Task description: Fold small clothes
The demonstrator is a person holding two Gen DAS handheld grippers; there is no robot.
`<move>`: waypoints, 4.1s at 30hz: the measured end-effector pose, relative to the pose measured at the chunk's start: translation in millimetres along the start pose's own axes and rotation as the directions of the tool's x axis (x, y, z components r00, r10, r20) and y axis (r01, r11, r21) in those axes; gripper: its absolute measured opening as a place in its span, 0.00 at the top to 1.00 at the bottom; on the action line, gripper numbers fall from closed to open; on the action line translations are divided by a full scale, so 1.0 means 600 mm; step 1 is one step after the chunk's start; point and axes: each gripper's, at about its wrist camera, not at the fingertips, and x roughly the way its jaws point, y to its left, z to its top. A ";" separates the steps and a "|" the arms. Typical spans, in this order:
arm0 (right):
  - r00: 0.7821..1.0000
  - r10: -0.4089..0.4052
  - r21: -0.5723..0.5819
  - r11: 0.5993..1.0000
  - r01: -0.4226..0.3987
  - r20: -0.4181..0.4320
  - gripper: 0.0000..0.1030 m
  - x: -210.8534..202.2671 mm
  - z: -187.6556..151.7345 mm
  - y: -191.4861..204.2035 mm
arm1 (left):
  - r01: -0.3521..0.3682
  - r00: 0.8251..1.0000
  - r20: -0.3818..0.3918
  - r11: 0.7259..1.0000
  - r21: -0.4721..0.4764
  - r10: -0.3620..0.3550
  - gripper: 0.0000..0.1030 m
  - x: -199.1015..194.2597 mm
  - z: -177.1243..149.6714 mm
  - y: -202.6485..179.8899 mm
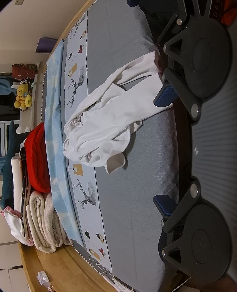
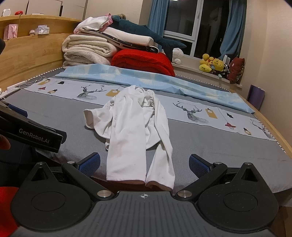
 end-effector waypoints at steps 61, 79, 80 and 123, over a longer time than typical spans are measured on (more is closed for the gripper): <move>1.000 0.004 0.002 1.000 -0.004 -0.013 0.01 0.020 -0.004 -0.006 | 0.013 0.999 -0.029 1.000 -0.021 -0.014 0.00 0.020 0.006 0.018; 0.998 0.061 0.154 0.986 -0.057 -0.023 0.08 0.614 0.288 -0.160 | -0.121 0.992 -0.060 0.955 -0.272 0.108 0.00 0.299 0.181 0.210; 0.997 0.062 0.153 0.987 -0.054 -0.048 0.10 0.660 0.303 -0.157 | -0.128 0.991 -0.060 0.953 -0.274 0.116 0.00 0.318 0.186 0.211; 0.979 0.030 0.306 0.948 -0.092 0.202 0.92 0.430 0.224 -0.354 | 0.683 0.649 -0.416 0.729 -0.049 -0.637 0.02 0.677 0.463 -0.213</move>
